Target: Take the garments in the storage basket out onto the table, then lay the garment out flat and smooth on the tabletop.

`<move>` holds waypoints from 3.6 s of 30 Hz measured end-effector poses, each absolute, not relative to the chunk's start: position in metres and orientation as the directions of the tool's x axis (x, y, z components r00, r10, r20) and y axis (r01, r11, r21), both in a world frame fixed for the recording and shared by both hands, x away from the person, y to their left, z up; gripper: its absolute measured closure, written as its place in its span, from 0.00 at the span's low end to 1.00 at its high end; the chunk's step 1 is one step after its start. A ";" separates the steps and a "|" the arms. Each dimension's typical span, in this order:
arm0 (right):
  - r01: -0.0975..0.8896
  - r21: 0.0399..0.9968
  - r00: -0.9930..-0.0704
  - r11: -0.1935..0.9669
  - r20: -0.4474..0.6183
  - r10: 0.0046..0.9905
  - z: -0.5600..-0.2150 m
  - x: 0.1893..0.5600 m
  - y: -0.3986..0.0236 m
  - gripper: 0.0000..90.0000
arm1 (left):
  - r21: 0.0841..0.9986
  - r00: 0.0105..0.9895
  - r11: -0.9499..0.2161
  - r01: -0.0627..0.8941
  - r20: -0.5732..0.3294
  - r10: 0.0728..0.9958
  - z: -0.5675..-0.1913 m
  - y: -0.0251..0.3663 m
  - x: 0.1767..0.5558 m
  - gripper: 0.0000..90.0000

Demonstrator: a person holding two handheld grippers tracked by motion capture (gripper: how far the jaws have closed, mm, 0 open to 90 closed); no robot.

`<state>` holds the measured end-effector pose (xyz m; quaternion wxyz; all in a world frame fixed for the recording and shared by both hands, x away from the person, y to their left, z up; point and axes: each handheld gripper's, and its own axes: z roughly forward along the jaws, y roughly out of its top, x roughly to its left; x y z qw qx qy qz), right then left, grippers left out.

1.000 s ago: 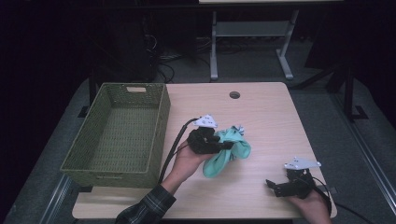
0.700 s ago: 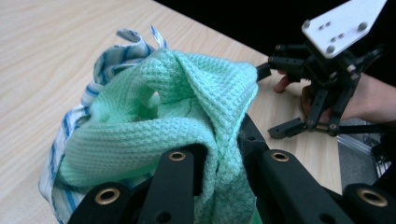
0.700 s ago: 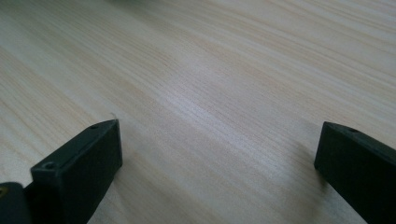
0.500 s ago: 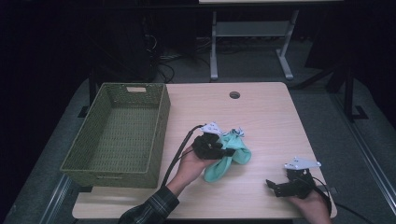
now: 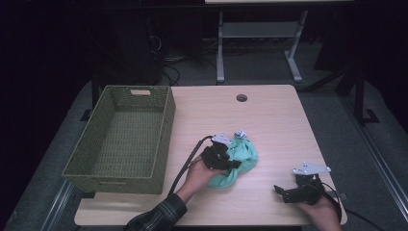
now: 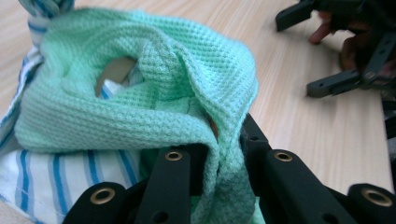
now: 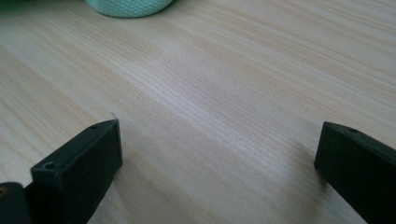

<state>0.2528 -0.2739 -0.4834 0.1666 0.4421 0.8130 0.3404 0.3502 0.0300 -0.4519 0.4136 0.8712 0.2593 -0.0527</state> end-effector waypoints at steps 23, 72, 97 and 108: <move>0.605 0.701 -0.553 0.376 0.030 0.833 -0.483 0.252 -0.274 0.00 | 0.695 0.852 -0.534 0.482 -0.229 0.472 -0.448 0.036 0.347 0.30; 0.609 0.700 -0.548 0.374 0.030 0.836 -0.483 0.253 -0.273 0.00 | 0.727 0.824 -0.498 0.473 -0.165 0.542 -0.428 0.067 0.370 0.98; 0.572 0.720 -0.597 0.392 0.037 0.801 -0.469 0.256 -0.261 0.31 | 0.748 0.779 -0.437 0.500 -0.168 0.604 -0.420 0.074 0.386 0.98; 0.515 0.770 -0.678 0.377 0.097 0.728 -0.453 0.269 -0.226 0.48 | 0.733 0.766 -0.446 0.514 -0.159 0.623 -0.426 0.079 0.392 0.98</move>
